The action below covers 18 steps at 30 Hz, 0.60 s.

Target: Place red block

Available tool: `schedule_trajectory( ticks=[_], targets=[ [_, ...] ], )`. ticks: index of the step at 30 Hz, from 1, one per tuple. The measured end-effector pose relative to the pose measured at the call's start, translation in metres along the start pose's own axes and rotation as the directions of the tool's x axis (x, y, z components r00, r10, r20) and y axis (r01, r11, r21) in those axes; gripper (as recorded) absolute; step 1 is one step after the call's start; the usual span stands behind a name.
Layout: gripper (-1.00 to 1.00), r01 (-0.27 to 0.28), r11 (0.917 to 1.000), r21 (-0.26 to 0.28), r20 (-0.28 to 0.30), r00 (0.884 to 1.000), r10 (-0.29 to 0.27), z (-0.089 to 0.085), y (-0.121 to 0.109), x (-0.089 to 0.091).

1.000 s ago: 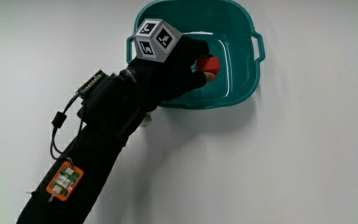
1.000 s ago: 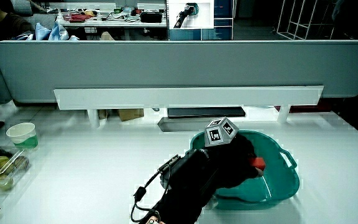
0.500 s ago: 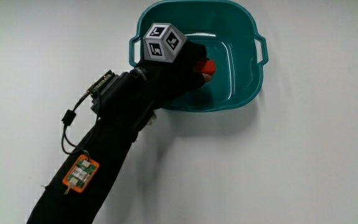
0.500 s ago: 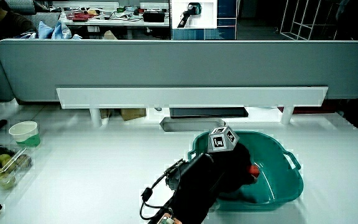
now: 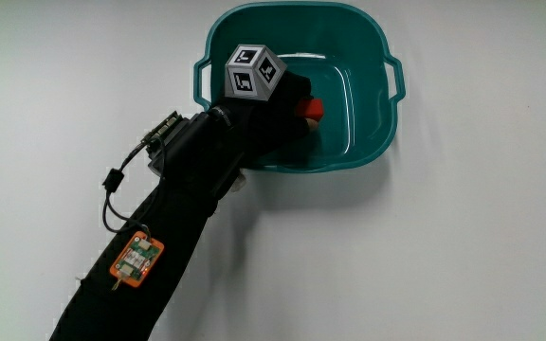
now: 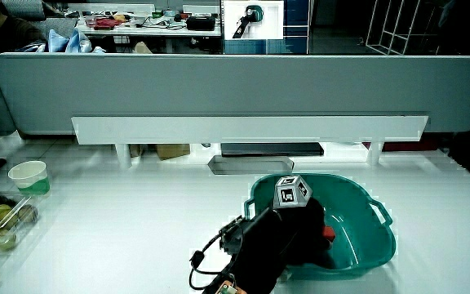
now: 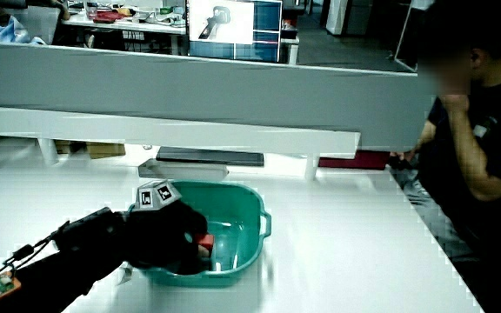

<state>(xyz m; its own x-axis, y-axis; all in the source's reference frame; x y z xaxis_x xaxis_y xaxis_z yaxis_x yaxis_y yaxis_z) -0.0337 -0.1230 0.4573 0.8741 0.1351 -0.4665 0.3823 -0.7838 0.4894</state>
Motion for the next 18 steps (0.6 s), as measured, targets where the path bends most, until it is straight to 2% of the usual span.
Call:
schedule_trajectory(
  ticks=[8,11,18],
  targets=[
    [0.00,-0.024,0.9996,-0.014,-0.020,1.000,0.024,-0.0050,0.0011,0.0010],
    [-0.14,-0.027,0.9994,-0.023,-0.019,0.999,0.027,-0.0079,0.0039,0.0008],
    [-0.45,-0.048,0.9980,-0.040,-0.063,0.997,0.046,-0.0092,0.0052,0.0033]
  ],
)
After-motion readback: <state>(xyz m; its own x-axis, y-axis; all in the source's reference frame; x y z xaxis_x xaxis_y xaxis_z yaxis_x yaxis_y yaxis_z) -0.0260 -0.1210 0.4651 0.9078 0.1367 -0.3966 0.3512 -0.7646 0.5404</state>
